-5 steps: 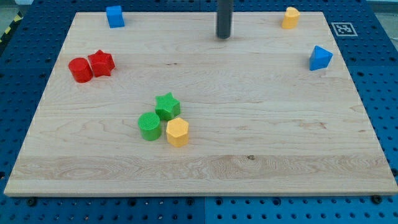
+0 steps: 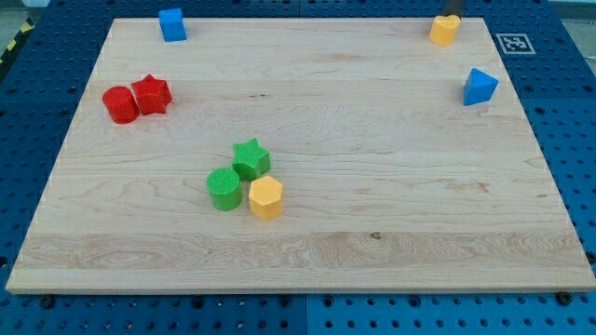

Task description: Move the yellow heart slightly close to blue triangle

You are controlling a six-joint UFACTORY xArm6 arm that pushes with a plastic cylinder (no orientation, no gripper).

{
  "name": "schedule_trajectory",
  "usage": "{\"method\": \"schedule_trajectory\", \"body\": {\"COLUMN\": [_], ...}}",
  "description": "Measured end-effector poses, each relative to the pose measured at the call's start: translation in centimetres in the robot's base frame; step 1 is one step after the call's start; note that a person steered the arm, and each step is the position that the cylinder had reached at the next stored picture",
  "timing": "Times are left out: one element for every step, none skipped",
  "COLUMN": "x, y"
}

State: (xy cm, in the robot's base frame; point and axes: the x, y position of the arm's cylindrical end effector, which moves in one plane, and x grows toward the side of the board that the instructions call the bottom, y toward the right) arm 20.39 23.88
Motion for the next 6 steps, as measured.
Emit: {"method": "schedule_trajectory", "body": {"x": [1.0, 2.1, 2.4, 2.8, 3.6, 5.8], "y": [-1.7, -2.1, -0.1, 1.6, 1.4, 1.1]}}
